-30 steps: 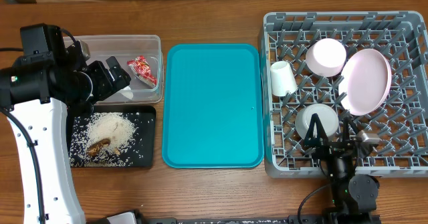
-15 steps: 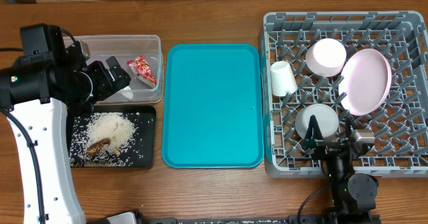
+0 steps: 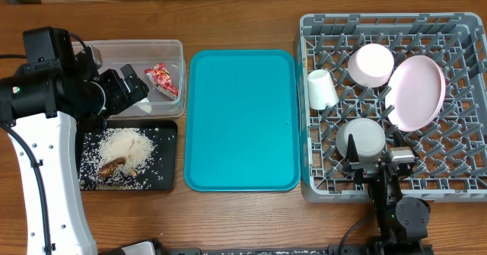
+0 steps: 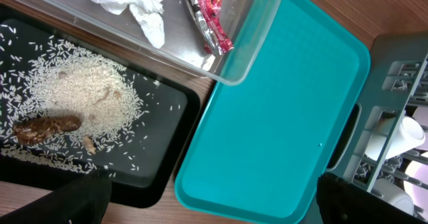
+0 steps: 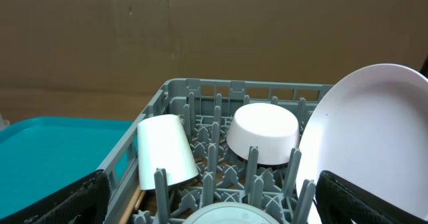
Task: Sort waste into correct bins and load items into the dishwasher
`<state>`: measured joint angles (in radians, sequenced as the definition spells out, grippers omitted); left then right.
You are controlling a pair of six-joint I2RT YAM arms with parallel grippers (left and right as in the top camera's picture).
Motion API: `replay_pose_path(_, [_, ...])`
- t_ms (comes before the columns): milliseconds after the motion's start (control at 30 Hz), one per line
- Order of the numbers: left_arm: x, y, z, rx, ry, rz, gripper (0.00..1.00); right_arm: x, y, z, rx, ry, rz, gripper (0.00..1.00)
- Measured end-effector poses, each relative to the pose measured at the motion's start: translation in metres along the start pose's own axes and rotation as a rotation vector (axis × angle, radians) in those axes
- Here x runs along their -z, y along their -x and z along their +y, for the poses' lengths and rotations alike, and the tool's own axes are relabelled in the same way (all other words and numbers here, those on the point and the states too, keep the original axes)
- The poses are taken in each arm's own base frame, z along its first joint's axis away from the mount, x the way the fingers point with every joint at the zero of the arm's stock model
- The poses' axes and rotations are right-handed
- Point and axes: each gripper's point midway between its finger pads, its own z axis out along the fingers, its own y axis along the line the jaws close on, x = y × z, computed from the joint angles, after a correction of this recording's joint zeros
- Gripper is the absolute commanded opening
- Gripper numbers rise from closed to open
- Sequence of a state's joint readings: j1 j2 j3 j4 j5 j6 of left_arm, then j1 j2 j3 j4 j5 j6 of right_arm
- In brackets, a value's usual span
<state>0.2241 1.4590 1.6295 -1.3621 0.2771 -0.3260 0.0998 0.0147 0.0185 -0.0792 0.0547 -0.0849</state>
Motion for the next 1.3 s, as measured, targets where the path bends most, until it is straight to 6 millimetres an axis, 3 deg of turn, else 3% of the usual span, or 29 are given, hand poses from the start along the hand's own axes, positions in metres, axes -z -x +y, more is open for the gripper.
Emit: replay_pose_path(1300, [0.0015,-0.0002,-0.0003,-0.001,-0.001,-0.005,1.00,0.0000,-0.0002,0.0005,0.018,0.003,0.001,1.00])
